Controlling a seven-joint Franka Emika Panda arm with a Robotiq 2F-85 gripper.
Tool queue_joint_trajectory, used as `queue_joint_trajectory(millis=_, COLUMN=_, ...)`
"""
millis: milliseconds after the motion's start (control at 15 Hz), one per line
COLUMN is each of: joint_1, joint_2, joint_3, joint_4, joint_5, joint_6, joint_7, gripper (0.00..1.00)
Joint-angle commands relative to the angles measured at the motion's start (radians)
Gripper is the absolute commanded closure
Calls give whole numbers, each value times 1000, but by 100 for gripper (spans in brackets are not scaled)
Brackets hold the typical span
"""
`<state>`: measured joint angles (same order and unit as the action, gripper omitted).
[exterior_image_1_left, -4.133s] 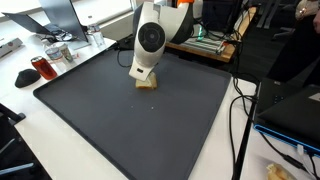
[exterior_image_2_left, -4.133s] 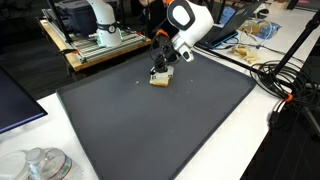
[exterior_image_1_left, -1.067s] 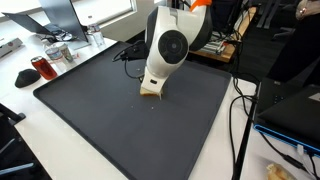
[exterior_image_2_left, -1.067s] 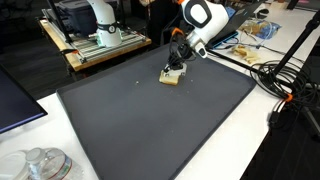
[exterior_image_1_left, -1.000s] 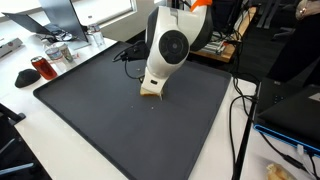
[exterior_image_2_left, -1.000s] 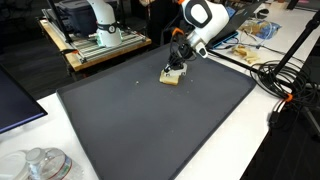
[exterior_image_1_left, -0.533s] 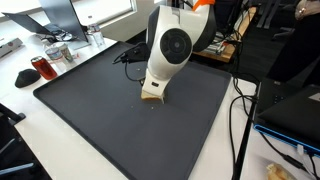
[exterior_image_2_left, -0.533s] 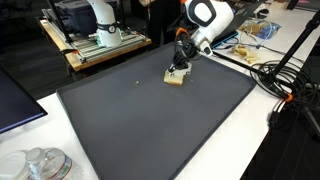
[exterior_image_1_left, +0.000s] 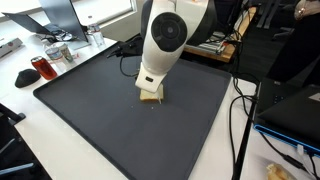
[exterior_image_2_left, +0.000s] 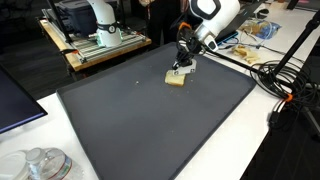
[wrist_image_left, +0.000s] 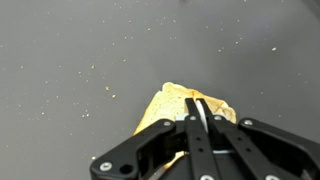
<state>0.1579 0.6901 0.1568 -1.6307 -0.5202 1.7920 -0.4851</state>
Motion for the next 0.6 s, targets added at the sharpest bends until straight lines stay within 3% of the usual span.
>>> queue_joint_trajectory(millis=0, joint_1=-17, joint_2=-73, joint_3=3, joint_4=-43, joint_5=50, joint_6=5, joint_7=-15, gripper=99)
queue_joint_trajectory(millis=200, joint_1=-37, joint_2=-133, joint_3=13, joint_4=-85, joint_5=97, joint_6=77, joint_7=-3, gripper=99)
queue_joint_trajectory(millis=533, joint_1=-74, joint_2=-244, joint_3=18, joint_4=-203, joint_5=213, joint_6=301, joint_7=19, gripper=99)
